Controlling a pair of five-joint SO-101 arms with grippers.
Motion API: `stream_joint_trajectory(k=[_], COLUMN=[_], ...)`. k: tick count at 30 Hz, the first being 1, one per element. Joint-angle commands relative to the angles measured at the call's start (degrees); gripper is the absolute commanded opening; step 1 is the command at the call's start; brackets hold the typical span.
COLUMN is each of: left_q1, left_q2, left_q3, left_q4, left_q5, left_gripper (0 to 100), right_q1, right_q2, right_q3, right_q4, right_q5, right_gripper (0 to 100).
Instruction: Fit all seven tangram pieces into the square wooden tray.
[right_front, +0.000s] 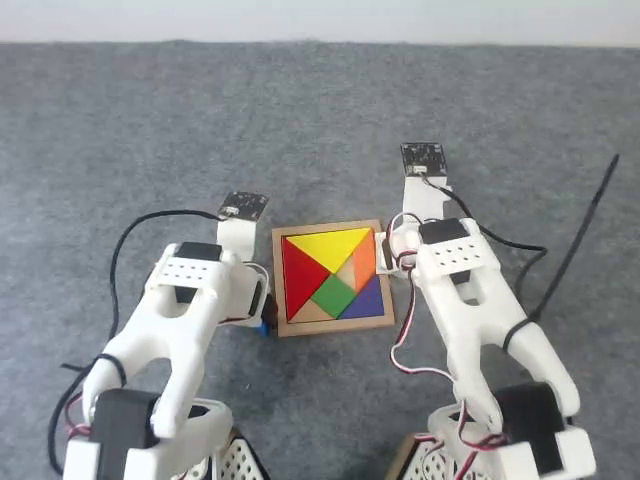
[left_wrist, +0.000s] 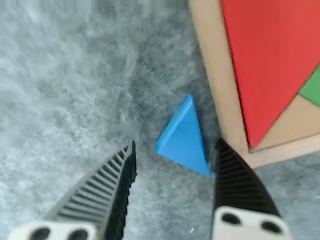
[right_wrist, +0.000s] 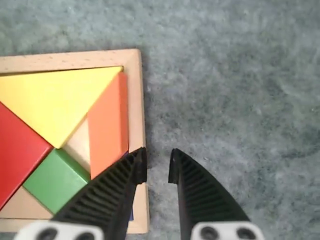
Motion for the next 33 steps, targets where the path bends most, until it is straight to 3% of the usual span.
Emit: stream_joint_trajectory(k=[1, 8, 33], left_q1=[0.4, 0.4, 0.4], left_q2=[3.8, 13.4, 13.1], left_q3=[-1.2, -7.3, -8.3], left_q4=[0.4, 2.3, 1.5], left_q5=[3.7, 7.3, 7.5], left_gripper=[24, 21, 14], right_q1=[0.4, 0.4, 0.4], right_q2=[-3.2, -3.2, -3.2], right_q3=[-0.5, -0.5, -0.5], right_q4=[-0.9, -0.8, -0.8], right_q5=[0.8, 0.8, 0.8], right_gripper=[8.3, 8.3, 8.3])
